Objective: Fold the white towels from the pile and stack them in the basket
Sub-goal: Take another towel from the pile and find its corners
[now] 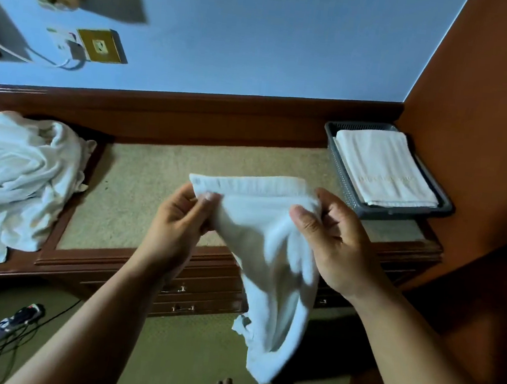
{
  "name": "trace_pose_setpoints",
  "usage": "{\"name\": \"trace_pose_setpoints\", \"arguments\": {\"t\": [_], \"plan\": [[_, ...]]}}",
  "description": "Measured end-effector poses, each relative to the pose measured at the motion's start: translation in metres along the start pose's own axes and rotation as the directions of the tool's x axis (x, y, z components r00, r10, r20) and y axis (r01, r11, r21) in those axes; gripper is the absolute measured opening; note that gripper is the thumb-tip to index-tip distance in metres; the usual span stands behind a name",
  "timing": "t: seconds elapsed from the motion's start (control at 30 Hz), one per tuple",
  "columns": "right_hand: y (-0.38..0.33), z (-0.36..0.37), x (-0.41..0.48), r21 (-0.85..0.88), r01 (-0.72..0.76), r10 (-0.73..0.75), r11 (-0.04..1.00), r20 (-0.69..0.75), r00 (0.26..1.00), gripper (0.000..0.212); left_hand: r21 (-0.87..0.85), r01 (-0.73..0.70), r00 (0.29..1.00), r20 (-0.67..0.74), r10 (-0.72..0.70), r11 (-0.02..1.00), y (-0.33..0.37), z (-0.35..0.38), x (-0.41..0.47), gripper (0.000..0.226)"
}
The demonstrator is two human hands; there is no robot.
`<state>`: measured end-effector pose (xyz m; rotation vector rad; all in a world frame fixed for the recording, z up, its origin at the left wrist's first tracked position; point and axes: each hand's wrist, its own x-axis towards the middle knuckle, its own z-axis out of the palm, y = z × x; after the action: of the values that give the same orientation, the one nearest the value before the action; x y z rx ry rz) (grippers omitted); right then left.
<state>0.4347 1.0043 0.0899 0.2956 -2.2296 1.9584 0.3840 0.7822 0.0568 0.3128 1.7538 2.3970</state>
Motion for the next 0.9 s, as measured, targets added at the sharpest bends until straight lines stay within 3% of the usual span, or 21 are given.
{"name": "trace_pose_setpoints", "arguments": {"t": [0.03, 0.1, 0.2, 0.27, 0.33, 0.4, 0.47, 0.6, 0.67, 0.77, 0.9], "plan": [[0.003, 0.000, -0.001, 0.001, -0.038, 0.038, 0.999, 0.025, 0.999, 0.027, -0.017, -0.028, 0.998, -0.060, 0.027, 0.999, 0.006, 0.006, 0.003, 0.017], [0.007, 0.001, -0.003, -0.033, -0.095, 0.098, 0.995, 0.084, 0.992, 0.025, 0.156, -0.115, 0.991, -0.056, 0.125, 0.981, 0.019, 0.015, 0.006, 0.017], [0.005, 0.006, -0.003, -0.049, -0.104, 0.109, 0.993, 0.118, 0.987, 0.021, 0.534, -0.274, 0.961, 0.177, 0.211, 0.800, 0.033, 0.027, 0.004, 0.019], [0.002, 0.007, -0.003, -0.065, -0.073, 0.077, 0.995, 0.057, 0.995, 0.018, 0.664, -0.300, 0.954, 0.228, 0.197, 0.685, 0.033, 0.032, 0.002, 0.019], [0.000, 0.007, -0.003, -0.124, -0.029, 0.025, 0.992, -0.029, 0.999, 0.018, 0.684, -0.279, 0.960, 0.191, 0.204, 0.674, 0.028, 0.033, 0.002, 0.022], [-0.004, 0.010, -0.004, -0.162, 0.023, -0.035, 0.987, -0.073, 0.997, 0.016, 0.590, -0.238, 0.971, 0.152, 0.184, 0.772, 0.019, 0.031, 0.001, 0.028], [-0.009, 0.016, -0.004, -0.144, 0.053, -0.065, 0.988, -0.083, 0.994, 0.014, 0.467, -0.150, 0.981, 0.182, 0.072, 0.871, 0.003, 0.029, -0.004, 0.032], [-0.021, 0.013, 0.005, -0.067, 0.089, -0.102, 0.994, -0.216, 0.971, 0.023, 0.596, -0.016, 0.951, 0.257, -0.173, 0.803, -0.049, 0.011, -0.021, 0.041], [-0.023, 0.002, 0.011, -0.034, 0.097, -0.103, 0.995, -0.303, 0.947, 0.015, 0.559, 0.053, 0.982, 0.120, -0.144, 0.827, -0.064, -0.003, -0.023, 0.049], [-0.013, -0.015, 0.014, -0.085, 0.056, -0.079, 0.995, -0.302, 0.950, 0.011, 0.446, 0.087, 0.996, -0.036, -0.079, 0.891, -0.051, -0.022, -0.017, 0.028], [-0.003, -0.038, 0.010, -0.036, 0.009, -0.025, 0.999, -0.472, 0.881, 0.018, 0.546, -0.020, 0.993, 0.111, -0.048, 0.838, -0.013, -0.035, -0.005, 0.029]]}}
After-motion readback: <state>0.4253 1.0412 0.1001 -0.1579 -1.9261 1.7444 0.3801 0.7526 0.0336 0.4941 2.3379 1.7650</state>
